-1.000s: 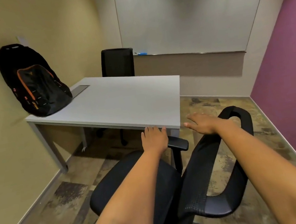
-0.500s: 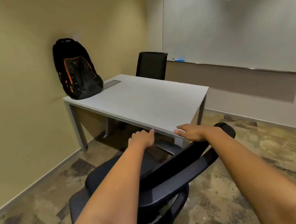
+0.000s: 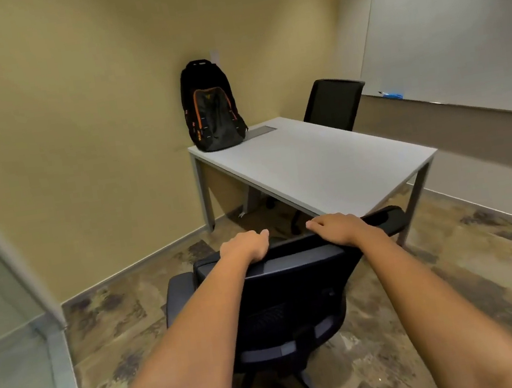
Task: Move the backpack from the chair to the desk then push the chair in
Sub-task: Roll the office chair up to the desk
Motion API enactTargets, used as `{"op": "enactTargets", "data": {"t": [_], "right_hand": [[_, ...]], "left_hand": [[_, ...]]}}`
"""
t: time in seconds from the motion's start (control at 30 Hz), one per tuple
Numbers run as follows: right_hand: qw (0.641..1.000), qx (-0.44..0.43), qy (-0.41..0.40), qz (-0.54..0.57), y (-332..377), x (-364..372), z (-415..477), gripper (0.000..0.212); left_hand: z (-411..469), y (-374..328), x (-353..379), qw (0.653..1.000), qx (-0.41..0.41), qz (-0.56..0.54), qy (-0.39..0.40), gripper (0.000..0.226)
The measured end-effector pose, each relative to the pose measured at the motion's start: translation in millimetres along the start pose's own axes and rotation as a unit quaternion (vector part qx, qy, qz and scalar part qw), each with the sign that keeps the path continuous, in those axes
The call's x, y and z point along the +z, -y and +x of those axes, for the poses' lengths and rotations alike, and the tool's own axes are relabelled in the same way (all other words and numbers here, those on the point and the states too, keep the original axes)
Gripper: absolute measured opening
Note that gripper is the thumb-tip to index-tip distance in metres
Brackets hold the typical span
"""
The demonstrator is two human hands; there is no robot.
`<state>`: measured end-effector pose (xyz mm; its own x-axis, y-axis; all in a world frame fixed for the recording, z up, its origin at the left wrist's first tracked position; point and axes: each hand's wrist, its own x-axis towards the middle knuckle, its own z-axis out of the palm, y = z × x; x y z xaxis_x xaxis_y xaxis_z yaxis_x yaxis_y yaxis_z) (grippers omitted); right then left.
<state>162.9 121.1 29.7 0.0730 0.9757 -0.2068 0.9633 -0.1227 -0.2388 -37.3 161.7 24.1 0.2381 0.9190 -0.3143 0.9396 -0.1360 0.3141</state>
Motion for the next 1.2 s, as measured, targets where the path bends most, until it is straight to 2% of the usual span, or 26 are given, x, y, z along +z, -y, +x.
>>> {"op": "enactTargets", "data": {"t": [0.17, 0.33, 0.53, 0.67, 0.73, 0.83, 1.0, 1.2], "right_hand": [[0.999, -0.014, -0.032, -0.035, 11.5, 3.2, -14.4, 0.05], [0.995, -0.033, -0.087, -0.025, 19.3, 13.5, -31.5, 0.05], [0.99, -0.048, -0.13, -0.018, 23.3, 18.9, -46.9, 0.047], [0.977, -0.08, -0.195, -0.021, 20.4, 28.0, -58.8, 0.048], [0.971, -0.105, -0.212, -0.027, 17.2, 31.4, -63.3, 0.047], [0.97, -0.13, -0.204, -0.038, 15.6, 28.2, -63.9, 0.047], [0.979, -0.111, -0.167, -0.026, 22.1, 21.5, -56.0, 0.048], [0.985, -0.099, -0.134, -0.05, 23.0, 15.7, -49.2, 0.045]], "left_hand": [[-23.7, -4.5, 1.9, 0.998, 0.014, 0.03, -0.048, 0.059], [-37.4, -6.3, 12.6, 0.992, 0.079, 0.058, -0.085, 0.05], [-50.1, -18.7, 21.9, 0.99, 0.049, 0.075, -0.107, 0.052], [-67.1, -31.5, 38.6, 0.966, 0.122, 0.118, -0.194, 0.036], [-72.8, -35.4, 49.7, 0.956, 0.134, 0.096, -0.242, 0.037], [-74.8, -38.3, 58.7, 0.947, 0.115, 0.084, -0.288, 0.041], [-70.7, -41.6, 58.1, 0.95, 0.073, 0.047, -0.301, 0.044], [-69.1, -50.4, 44.9, 0.965, 0.015, 0.013, -0.263, 0.042]]}}
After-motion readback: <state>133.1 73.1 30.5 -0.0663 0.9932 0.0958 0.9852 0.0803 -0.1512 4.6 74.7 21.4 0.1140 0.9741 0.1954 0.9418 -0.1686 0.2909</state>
